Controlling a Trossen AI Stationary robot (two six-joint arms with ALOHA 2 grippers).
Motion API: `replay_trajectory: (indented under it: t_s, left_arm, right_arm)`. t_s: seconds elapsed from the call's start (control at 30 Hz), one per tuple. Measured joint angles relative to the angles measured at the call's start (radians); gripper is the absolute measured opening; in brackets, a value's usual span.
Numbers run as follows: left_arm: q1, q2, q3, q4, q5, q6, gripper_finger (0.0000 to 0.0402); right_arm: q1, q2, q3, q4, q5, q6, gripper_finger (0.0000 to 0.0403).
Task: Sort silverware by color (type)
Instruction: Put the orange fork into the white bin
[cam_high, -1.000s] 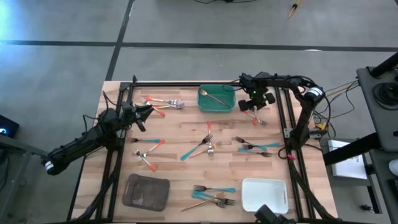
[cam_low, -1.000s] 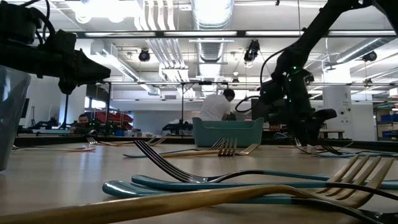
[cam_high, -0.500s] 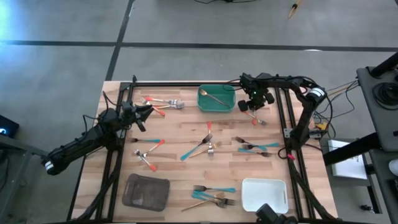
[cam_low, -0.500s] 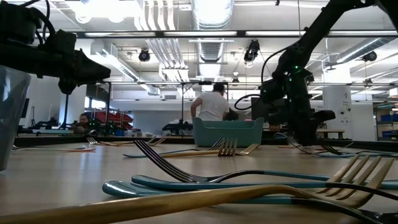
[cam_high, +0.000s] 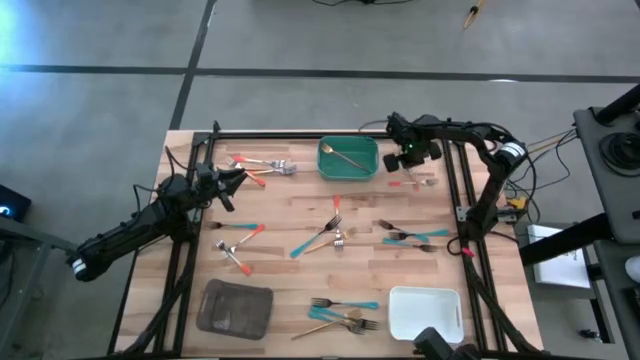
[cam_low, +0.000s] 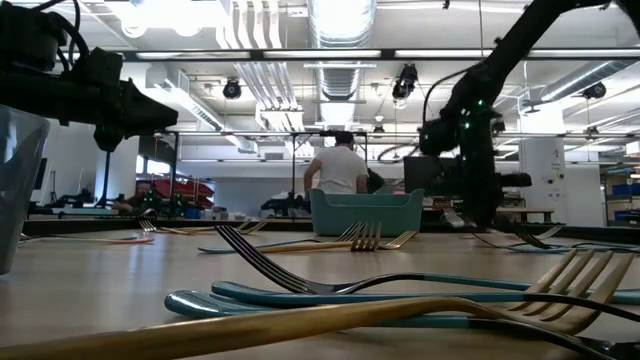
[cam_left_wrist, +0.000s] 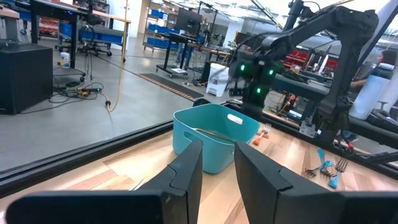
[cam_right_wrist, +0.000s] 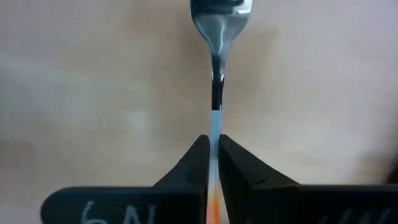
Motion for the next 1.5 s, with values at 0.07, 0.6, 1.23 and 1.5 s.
replay_trajectory:
  t_s: [0.07,0.6,1.23,1.5]
  left_arm:
    - [0.0,0.0,0.0,0.0,0.0,0.0,0.0077]
    - [0.0,0.0,0.0,0.0,0.0,0.0,0.0077]
    - [0.0,0.0,0.0,0.0,0.0,0.0,0.0077]
    - [0.0,0.0,0.0,0.0,0.0,0.0,0.0078]
  right_arm:
    - [0.001,-0.036,0.001,0.013,0.02,0.004,0.0013]
    - [0.082,-0.362,0.002,0.181,0.047,-0.068,0.0013]
    - [0.866,-0.625,0.002,0.108,-0.294,-0.025,0.0013]
    - [1.327,-0.62,0.002,0.036,-0.282,0.251,0.0012]
